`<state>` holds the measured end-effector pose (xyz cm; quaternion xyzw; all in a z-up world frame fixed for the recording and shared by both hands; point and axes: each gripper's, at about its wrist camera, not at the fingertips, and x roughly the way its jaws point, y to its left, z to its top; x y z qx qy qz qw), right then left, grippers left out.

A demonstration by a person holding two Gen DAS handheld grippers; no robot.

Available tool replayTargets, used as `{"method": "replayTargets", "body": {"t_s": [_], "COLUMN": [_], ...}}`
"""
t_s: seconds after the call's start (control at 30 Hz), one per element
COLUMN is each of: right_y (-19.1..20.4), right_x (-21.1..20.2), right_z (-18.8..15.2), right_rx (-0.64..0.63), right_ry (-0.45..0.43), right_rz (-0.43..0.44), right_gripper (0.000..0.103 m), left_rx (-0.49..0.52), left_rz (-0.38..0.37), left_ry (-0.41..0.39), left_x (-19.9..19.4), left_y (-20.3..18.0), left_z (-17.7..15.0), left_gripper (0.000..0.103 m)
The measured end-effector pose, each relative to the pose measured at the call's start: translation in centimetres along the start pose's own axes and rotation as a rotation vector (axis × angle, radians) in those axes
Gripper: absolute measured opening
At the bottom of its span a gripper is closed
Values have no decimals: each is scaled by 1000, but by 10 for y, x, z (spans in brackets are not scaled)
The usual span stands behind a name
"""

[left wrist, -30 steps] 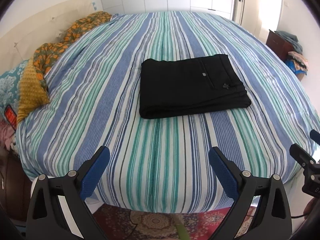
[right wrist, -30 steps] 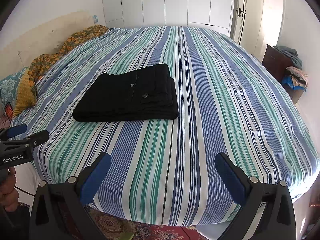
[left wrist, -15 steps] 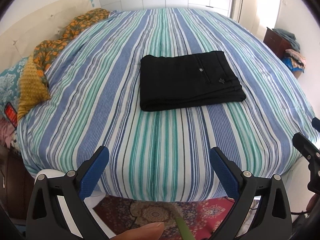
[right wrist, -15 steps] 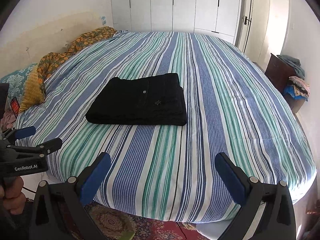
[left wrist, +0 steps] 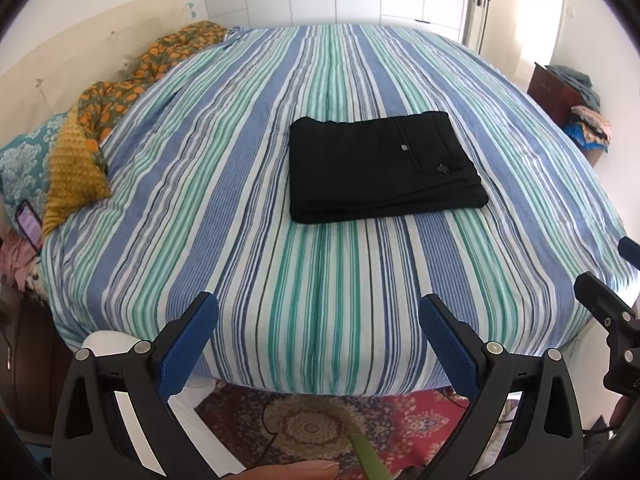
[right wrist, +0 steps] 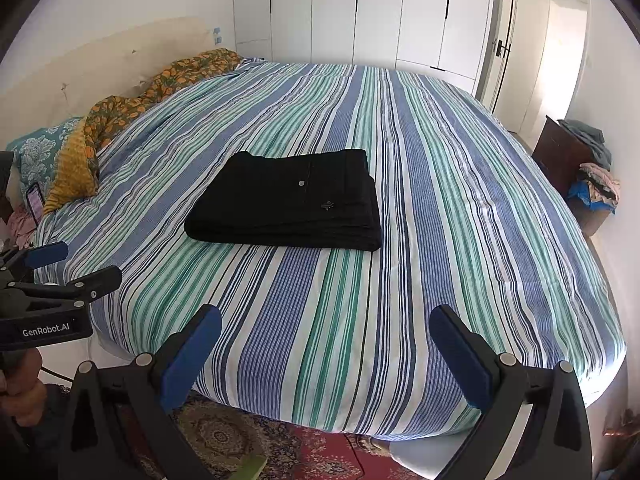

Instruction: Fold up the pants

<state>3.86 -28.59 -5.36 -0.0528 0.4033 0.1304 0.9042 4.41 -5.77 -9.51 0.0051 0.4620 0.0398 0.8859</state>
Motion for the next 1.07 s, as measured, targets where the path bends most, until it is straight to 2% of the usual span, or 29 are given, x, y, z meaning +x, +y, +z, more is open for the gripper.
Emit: {"method": "replayTargets", "body": {"t_s": [0.33, 1.07], "right_y": [7, 4], "right_x": [5, 1], "right_z": [-6, -11], "right_rx": [-12, 4], "right_ry": [25, 18], "right_rz": [12, -9], "right_gripper": [103, 103], "left_rx": [-3, 0], "left_rz": [0, 31], "left_ry": [1, -16], "left_x": [-1, -3], "left_y": [-1, -3], "left_z": [2, -3], "left_gripper": [100, 100]}}
